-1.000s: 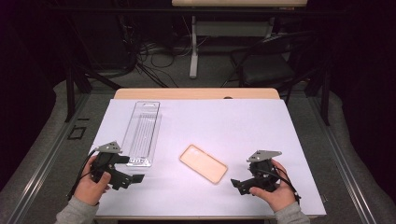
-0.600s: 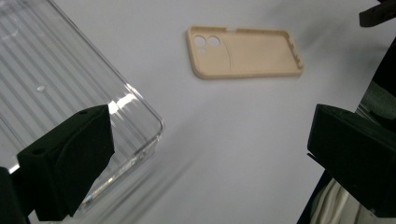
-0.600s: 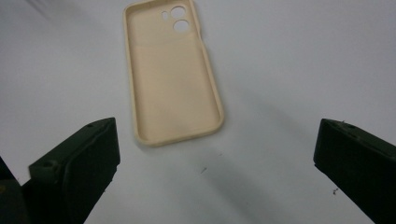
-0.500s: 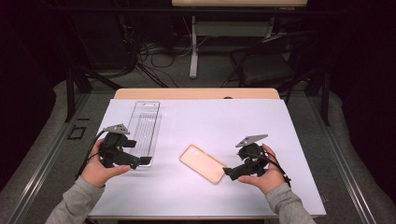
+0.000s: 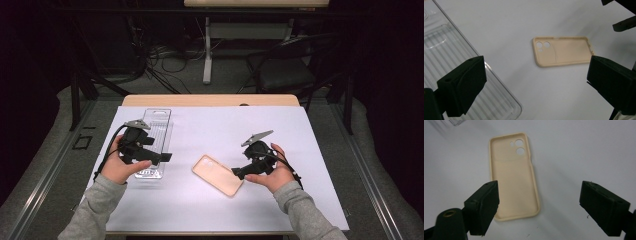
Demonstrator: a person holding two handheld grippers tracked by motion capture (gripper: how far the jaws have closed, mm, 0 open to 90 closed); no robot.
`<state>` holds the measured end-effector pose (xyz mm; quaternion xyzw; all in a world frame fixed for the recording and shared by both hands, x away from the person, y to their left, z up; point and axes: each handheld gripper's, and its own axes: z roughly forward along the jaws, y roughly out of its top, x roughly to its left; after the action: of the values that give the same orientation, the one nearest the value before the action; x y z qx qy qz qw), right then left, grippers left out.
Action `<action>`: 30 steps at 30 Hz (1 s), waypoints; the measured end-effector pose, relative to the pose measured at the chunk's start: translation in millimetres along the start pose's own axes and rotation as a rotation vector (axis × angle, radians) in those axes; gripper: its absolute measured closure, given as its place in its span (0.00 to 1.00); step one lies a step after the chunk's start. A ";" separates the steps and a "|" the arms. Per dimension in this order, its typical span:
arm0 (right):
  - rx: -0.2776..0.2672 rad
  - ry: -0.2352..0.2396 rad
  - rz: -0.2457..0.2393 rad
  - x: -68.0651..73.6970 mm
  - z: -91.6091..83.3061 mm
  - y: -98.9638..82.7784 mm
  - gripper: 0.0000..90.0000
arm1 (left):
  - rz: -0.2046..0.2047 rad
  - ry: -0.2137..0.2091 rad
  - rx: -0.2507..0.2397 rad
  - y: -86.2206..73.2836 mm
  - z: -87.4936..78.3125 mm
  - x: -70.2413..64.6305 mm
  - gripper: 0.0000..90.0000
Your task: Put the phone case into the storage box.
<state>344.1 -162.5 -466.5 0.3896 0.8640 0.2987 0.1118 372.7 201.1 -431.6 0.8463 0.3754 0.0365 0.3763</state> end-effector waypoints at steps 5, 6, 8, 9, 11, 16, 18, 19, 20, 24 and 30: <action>-0.005 -0.003 -0.022 1.1 -1.0 9.8 0.23 | 0.014 -0.002 -0.015 7.7 -0.1 -3.1 0.05; -0.007 -0.003 -0.027 1.5 -0.7 11.9 0.23 | 0.016 -0.007 -0.019 8.6 0.0 -4.4 0.05; -0.003 0.001 -0.035 2.5 1.3 17.0 0.27 | 0.021 -0.013 -0.013 8.8 2.5 -6.1 0.06; -0.001 0.002 -0.035 2.8 2.5 18.1 0.28 | 0.021 -0.013 -0.013 8.8 2.5 -6.1 0.07; 0.003 0.005 -0.041 3.5 5.7 19.7 0.31 | 0.018 -0.019 -0.016 7.2 5.1 -6.5 0.08; 0.010 -0.005 -0.059 5.1 9.9 22.6 0.37 | 0.025 -0.024 -0.021 5.1 6.8 -7.7 0.10; 0.019 -0.004 -0.060 5.0 12.0 23.6 0.39 | 0.032 -0.027 -0.016 5.2 6.4 -8.3 0.11; 0.025 0.003 -0.055 5.3 13.5 24.2 0.41 | 0.038 -0.028 -0.017 4.8 6.2 -8.9 0.13; 0.037 0.012 -0.057 5.7 15.0 24.8 0.42 | 0.043 -0.027 -0.018 4.5 5.8 -9.6 0.14; 0.059 0.006 -0.071 9.8 20.4 28.6 0.44 | 0.055 -0.020 -0.026 3.2 3.3 -11.9 0.15; 0.054 0.003 -0.098 9.9 26.4 35.9 0.47 | 0.046 -0.028 -0.042 -0.6 0.1 -13.7 0.17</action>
<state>370.4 -125.3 -465.5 0.3495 0.8899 0.2700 0.1144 362.6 192.3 -429.0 0.8471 0.3495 0.0411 0.3982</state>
